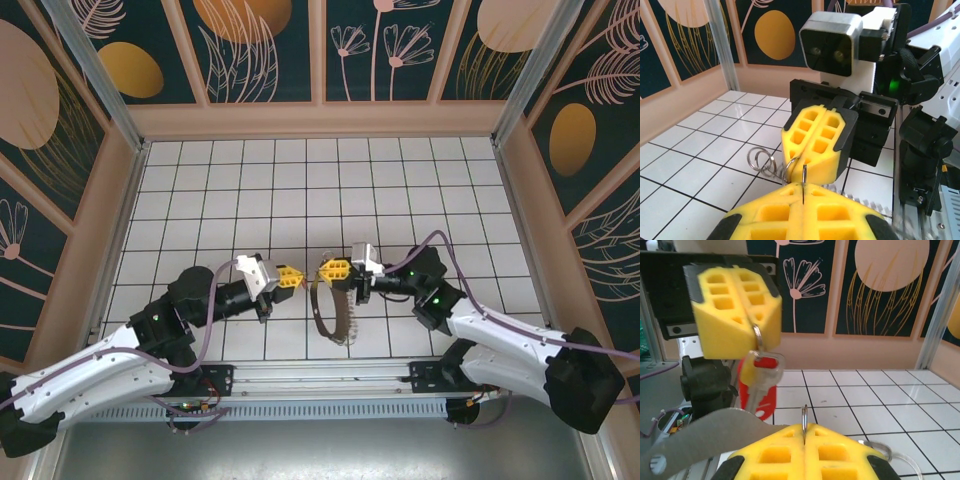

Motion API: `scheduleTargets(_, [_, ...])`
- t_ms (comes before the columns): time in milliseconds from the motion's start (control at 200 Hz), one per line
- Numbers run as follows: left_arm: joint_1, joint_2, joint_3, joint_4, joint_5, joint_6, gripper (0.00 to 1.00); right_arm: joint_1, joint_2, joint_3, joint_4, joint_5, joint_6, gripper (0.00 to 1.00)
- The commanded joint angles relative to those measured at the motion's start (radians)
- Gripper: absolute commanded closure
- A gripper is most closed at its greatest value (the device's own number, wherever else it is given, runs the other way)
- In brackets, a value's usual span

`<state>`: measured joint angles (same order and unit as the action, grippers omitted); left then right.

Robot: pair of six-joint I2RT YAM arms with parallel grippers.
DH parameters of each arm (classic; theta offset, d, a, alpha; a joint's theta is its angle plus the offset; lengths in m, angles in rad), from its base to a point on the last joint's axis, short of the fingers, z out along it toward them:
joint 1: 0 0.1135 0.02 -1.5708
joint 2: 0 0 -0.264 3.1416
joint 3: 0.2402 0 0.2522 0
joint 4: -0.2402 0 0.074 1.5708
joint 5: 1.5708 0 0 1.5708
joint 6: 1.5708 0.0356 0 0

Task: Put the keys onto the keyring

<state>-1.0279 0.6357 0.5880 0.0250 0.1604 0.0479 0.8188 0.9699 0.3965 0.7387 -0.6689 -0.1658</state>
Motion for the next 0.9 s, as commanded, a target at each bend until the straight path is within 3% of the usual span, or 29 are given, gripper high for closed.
scheduleTargets(0, [-0.003,0.007,0.035,-0.004,0.034,-0.017,1.00,0.026,-0.030,-0.017,0.123,0.048,0.009,1.00])
scheduleTargets(585, [-0.004,0.079,0.039,0.021,-0.024,-0.052,1.00,0.130,-0.040,-0.078,0.235,0.224,-0.060,1.00])
scheduleTargets(896, [-0.004,0.082,0.038,0.013,-0.052,-0.057,1.00,0.141,-0.040,-0.085,0.249,0.230,-0.071,1.00])
